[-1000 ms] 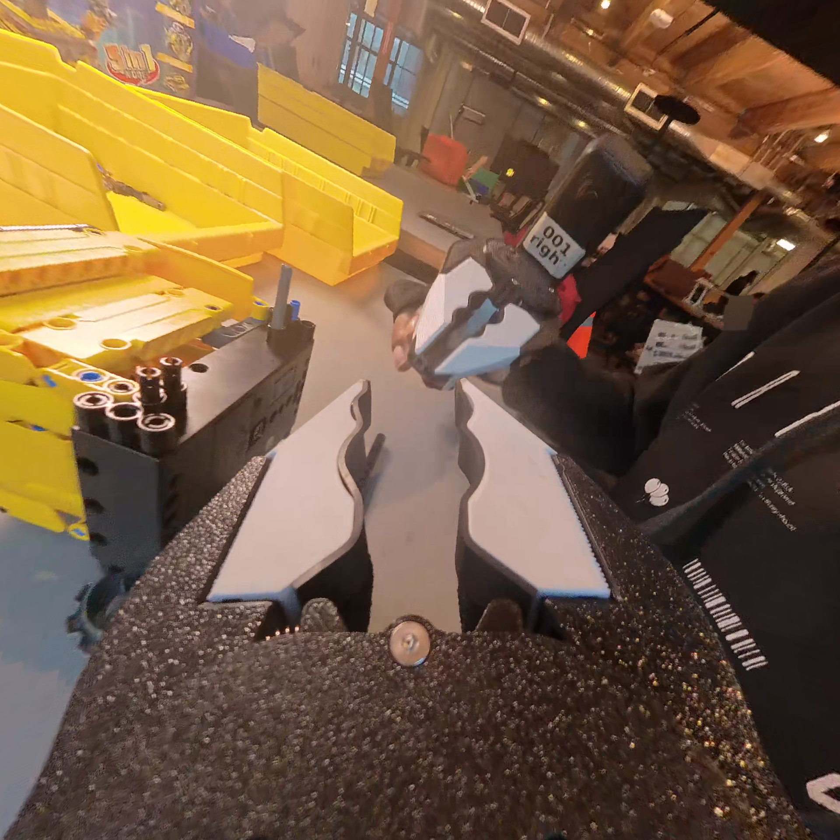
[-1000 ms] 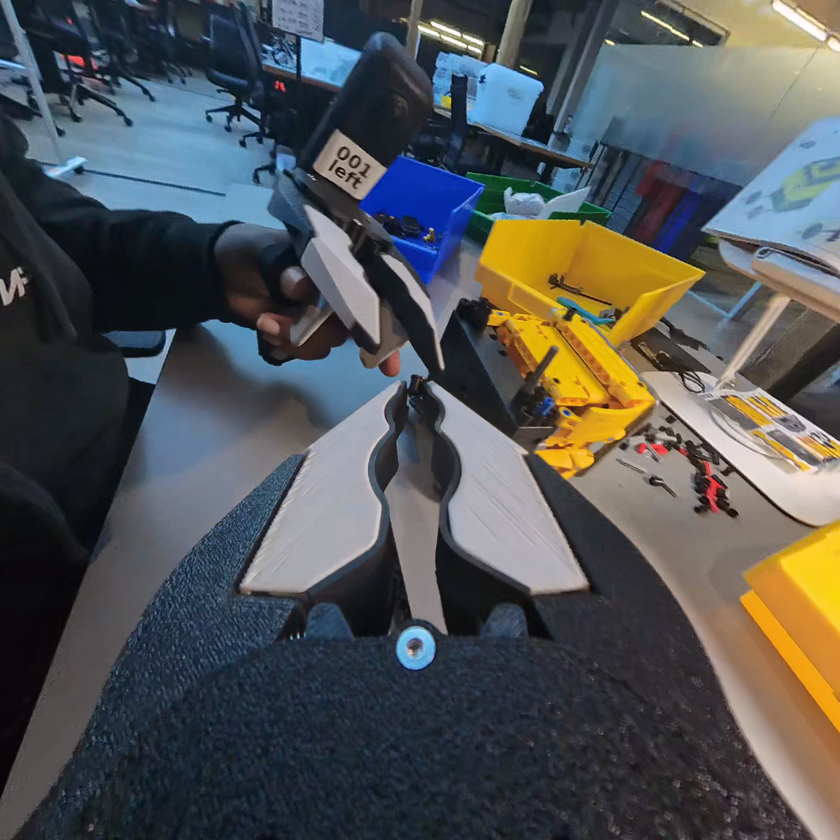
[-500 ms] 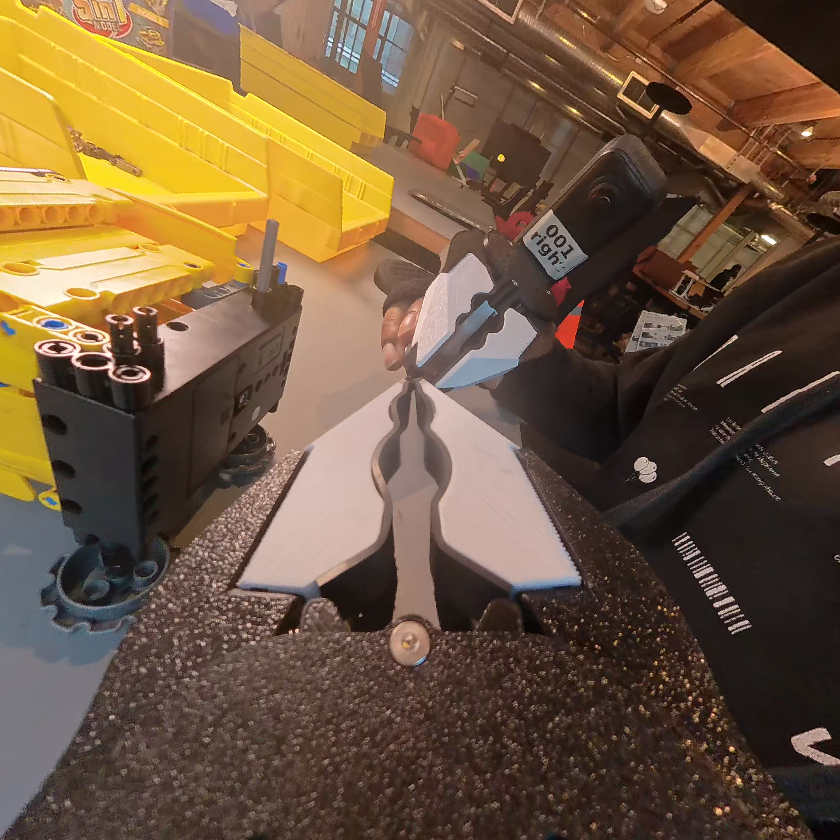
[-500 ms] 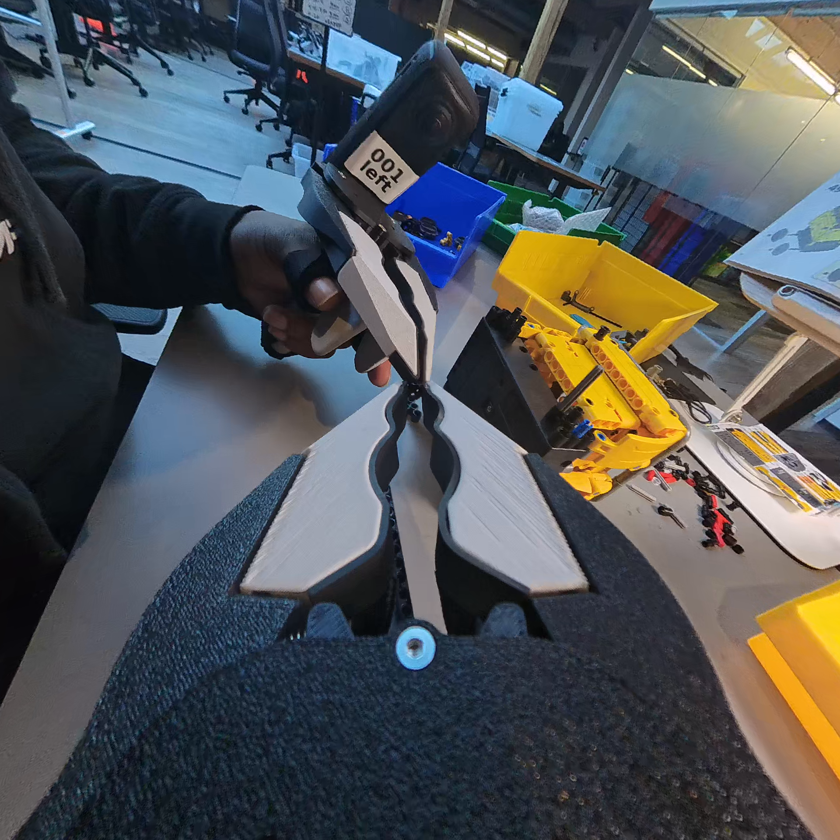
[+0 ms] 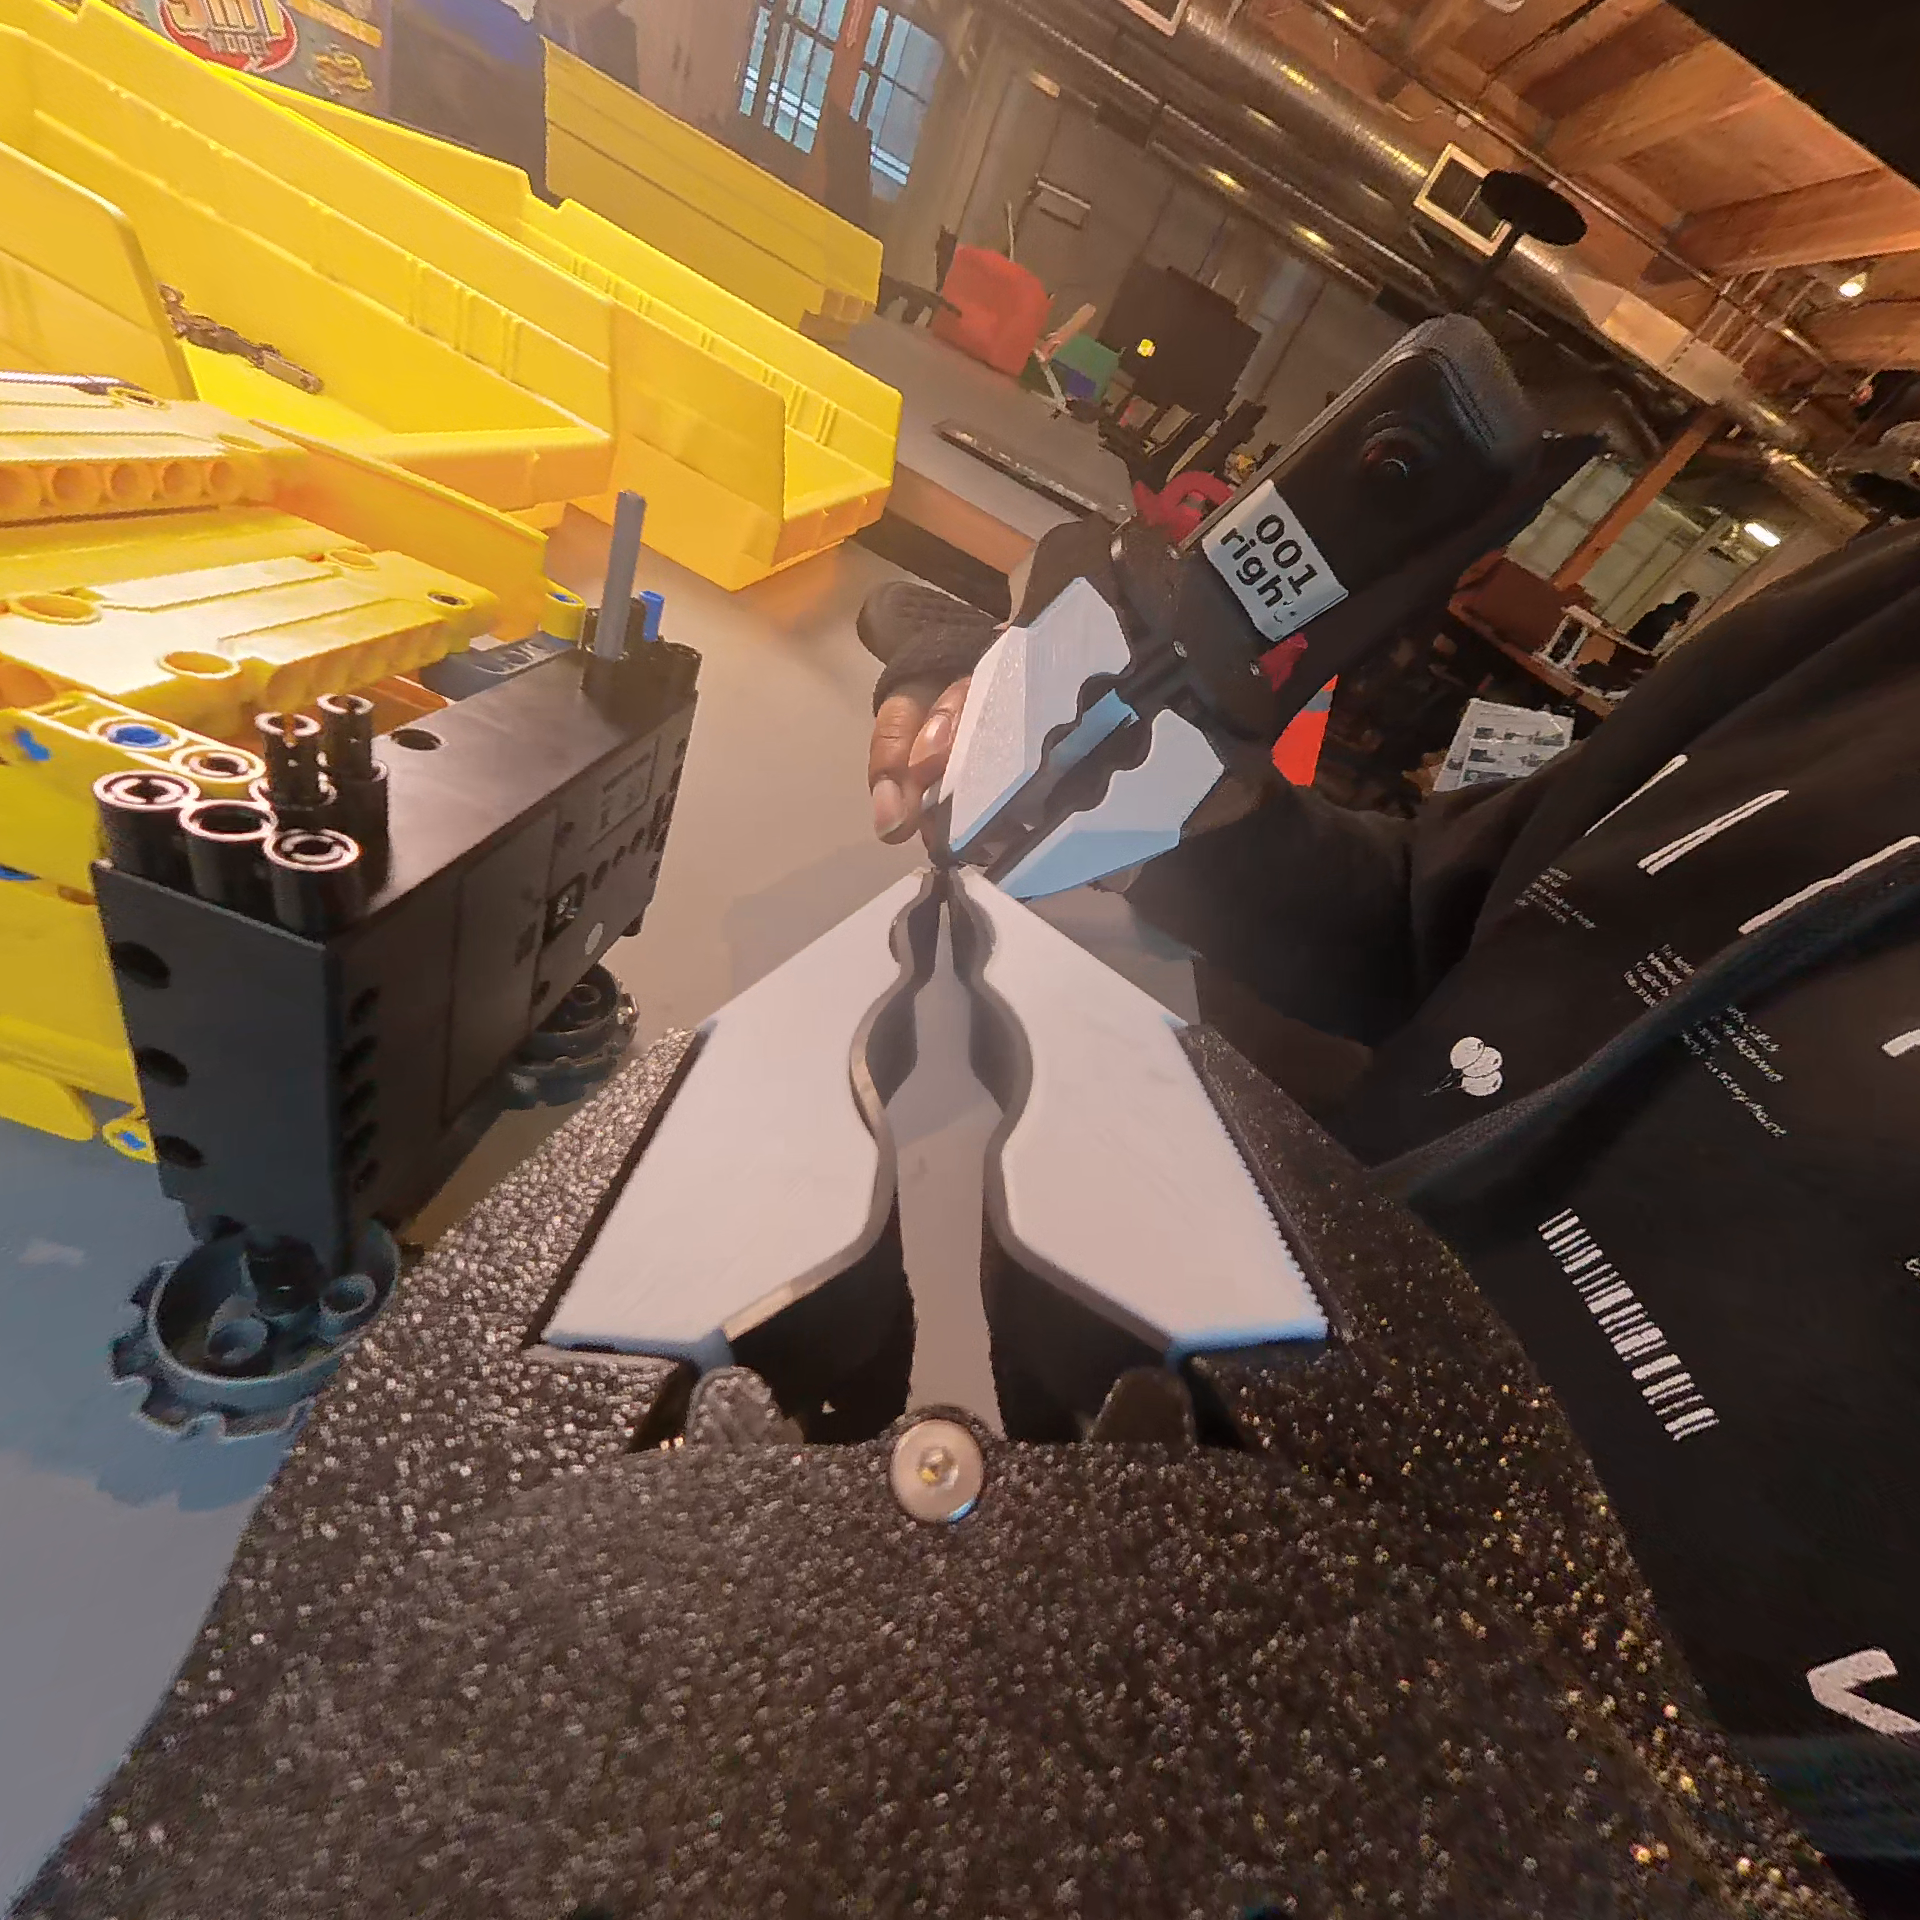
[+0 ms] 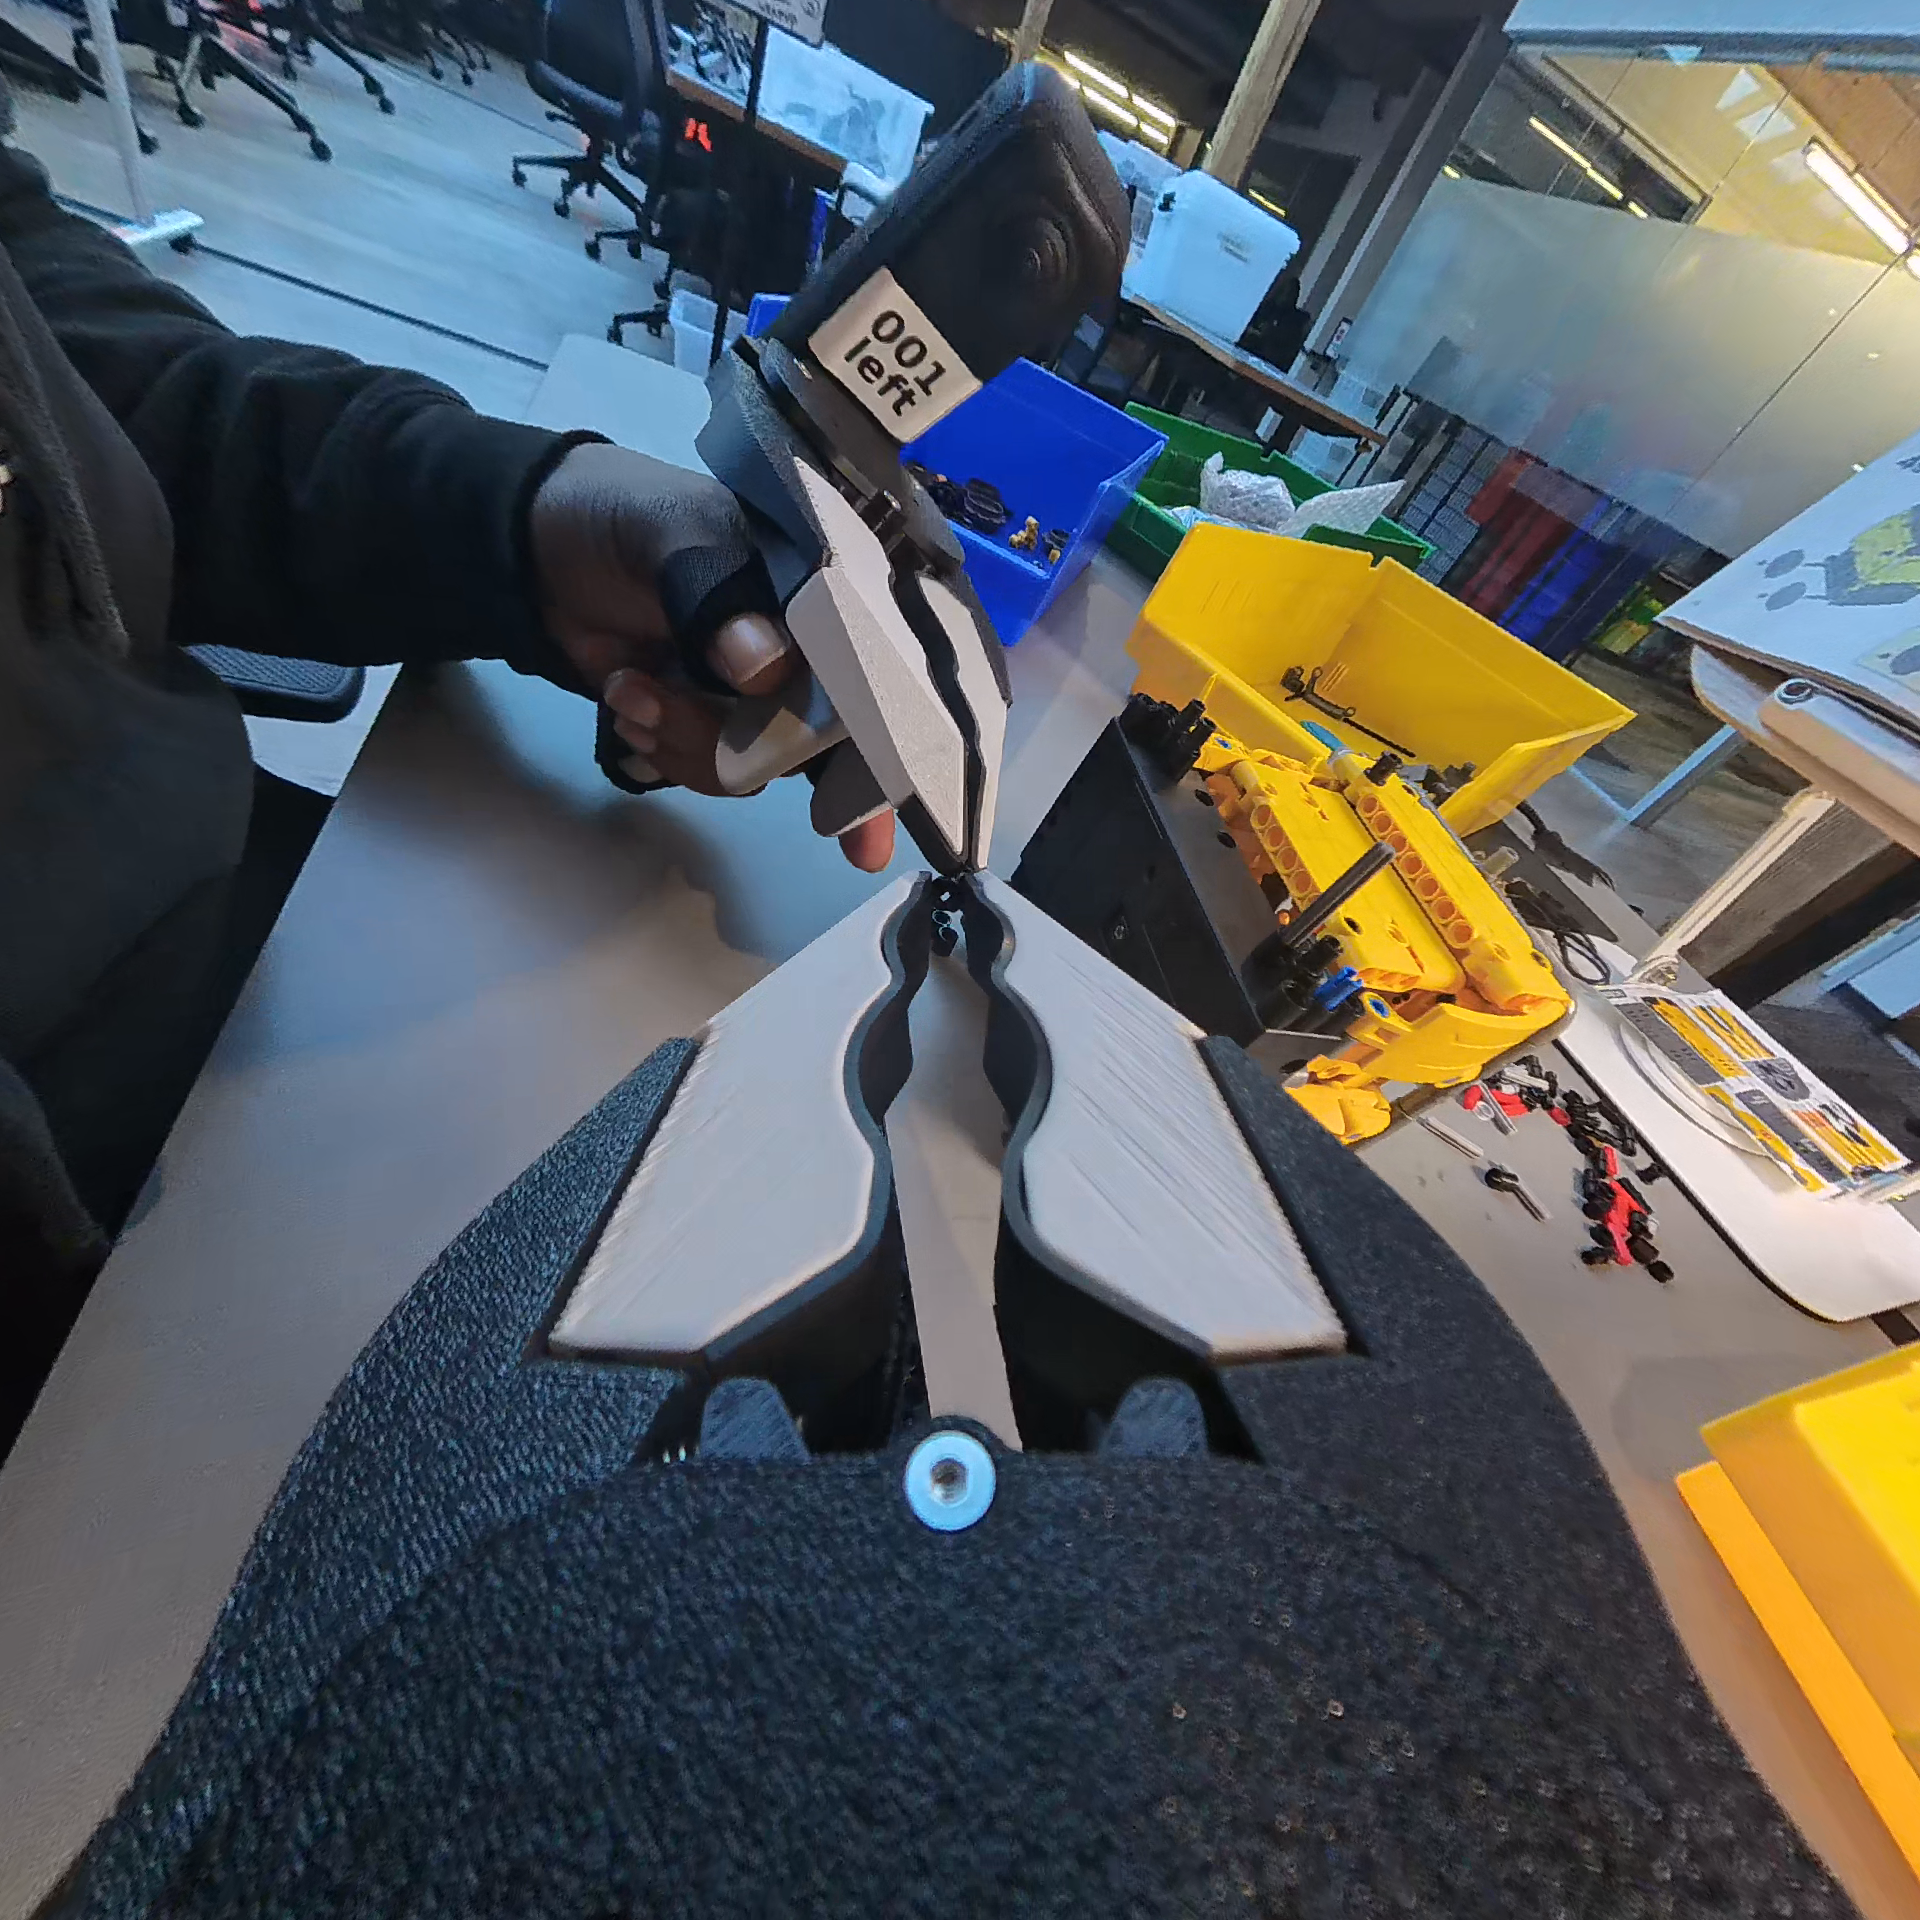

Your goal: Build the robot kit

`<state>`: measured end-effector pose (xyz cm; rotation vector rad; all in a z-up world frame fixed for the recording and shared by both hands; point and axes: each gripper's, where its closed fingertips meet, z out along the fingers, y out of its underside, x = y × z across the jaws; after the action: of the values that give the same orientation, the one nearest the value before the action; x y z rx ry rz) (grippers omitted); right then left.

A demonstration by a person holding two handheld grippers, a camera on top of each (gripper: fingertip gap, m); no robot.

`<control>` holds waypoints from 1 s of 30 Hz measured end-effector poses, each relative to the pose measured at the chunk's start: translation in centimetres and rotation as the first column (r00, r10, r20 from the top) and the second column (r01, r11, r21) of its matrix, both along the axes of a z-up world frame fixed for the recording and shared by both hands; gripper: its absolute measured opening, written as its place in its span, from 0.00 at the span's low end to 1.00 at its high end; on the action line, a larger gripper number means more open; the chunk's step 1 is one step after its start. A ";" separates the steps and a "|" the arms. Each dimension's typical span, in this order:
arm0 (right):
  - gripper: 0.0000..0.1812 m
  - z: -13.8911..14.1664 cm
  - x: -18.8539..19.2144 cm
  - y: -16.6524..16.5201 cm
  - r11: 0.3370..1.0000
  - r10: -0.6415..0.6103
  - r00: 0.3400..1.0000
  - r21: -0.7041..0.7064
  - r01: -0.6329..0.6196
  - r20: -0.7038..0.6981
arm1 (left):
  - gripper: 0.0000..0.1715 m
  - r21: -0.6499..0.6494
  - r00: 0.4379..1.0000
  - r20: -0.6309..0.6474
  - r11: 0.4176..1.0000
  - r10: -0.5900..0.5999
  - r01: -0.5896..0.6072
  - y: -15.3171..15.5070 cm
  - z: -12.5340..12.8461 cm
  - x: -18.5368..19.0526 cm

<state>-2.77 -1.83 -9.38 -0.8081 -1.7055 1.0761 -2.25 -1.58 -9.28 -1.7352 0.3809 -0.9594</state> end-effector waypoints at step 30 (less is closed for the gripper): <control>0.03 -0.8 -0.6 0.0 1.000 -0.012 1.000 0.012 0.012 -0.016 | 0.00 0.059 0.992 -0.120 0.998 0.026 -0.019 -0.1 -0.4 -0.5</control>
<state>-3.35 -1.78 -10.15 -0.7995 -1.6906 1.0605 -2.79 -1.65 -9.72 -1.7459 0.4619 -0.8220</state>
